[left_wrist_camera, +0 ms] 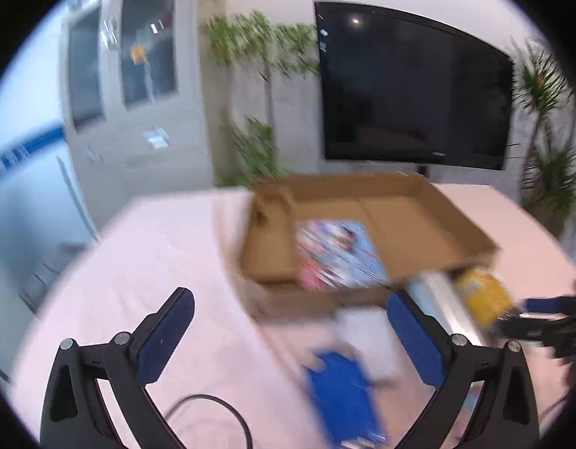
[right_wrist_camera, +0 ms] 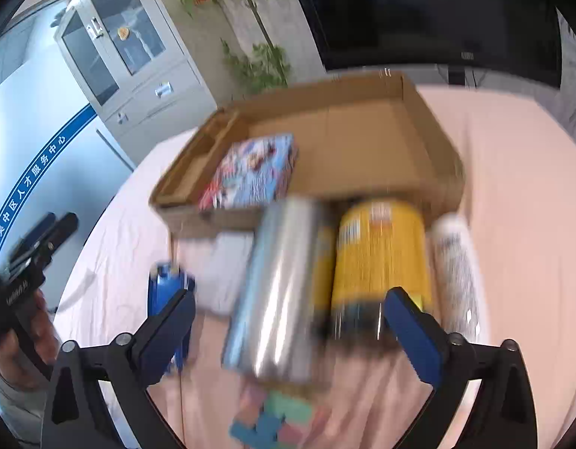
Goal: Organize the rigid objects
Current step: 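Grasp the silver metal can with the right tool and lift it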
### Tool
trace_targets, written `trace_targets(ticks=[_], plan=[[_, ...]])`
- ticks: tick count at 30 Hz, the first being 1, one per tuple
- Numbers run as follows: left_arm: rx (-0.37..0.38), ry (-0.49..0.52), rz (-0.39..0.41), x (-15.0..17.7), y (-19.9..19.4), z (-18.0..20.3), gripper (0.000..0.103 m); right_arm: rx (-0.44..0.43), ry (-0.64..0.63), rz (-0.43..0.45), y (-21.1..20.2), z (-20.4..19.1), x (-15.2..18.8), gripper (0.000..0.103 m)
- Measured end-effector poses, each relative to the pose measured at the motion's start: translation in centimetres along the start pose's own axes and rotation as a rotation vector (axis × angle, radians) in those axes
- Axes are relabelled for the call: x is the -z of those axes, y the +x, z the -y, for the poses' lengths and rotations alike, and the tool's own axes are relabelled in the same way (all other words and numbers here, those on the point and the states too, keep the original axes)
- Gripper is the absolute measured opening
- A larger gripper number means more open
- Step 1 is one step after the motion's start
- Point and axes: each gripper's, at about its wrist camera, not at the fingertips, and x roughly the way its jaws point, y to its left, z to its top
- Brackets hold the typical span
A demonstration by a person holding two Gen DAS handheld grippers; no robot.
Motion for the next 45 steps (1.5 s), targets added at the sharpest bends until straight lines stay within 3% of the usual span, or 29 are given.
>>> trace_targets(ticks=[3,8,11,14,18,21,22,28,32,36,40,45], plan=[[0.097,-0.035,-0.094,1.4,1.0,1.7,0.102,-0.001,0.011,-0.017,-0.1,0.0,1.2,0.056],[0.218,-0.078,-0.171,2.1,0.4,2.5,0.102,-0.026,-0.036,-0.074,3.0,-1.2,1.1,0.04],[0.251,-0.146,-0.229,1.8,1.1,2.3,0.102,-0.012,-0.077,-0.087,6.0,-2.6,0.4,0.037],[0.275,-0.162,-0.302,1.3,3.2,2.5,0.102,-0.047,-0.116,-0.096,6.0,-3.8,1.0,0.037],[0.437,-0.185,-0.423,0.4,7.4,3.3,0.101,-0.13,-0.083,-0.137,6.7,-3.1,1.0,0.04],[0.513,-0.178,-0.509,-0.2,10.9,5.0,0.097,-0.171,0.008,-0.174,8.0,-1.2,0.3,0.061],[0.531,-0.175,-0.528,-0.4,11.9,5.5,0.095,-0.19,0.024,-0.183,8.4,-0.9,0.2,0.063],[0.511,-0.066,-0.662,0.3,15.5,8.8,0.087,-0.21,0.021,-0.208,10.5,-1.8,0.3,0.079],[0.501,-0.09,-0.719,1.5,17.1,8.9,0.086,-0.204,0.016,-0.209,11.3,-2.2,0.4,0.084],[0.482,-0.105,-0.713,1.9,17.1,9.0,0.085,-0.173,-0.012,-0.22,12.4,-3.1,0.5,0.09],[0.499,-0.147,-0.689,1.6,16.1,8.4,0.084,-0.145,-0.031,-0.199,11.7,-3.7,0.5,0.087],[0.514,-0.134,-0.5,-2.6,10.6,8.0,0.084,-0.118,-0.14,-0.055,6.3,-6.0,-1.2,0.086]])
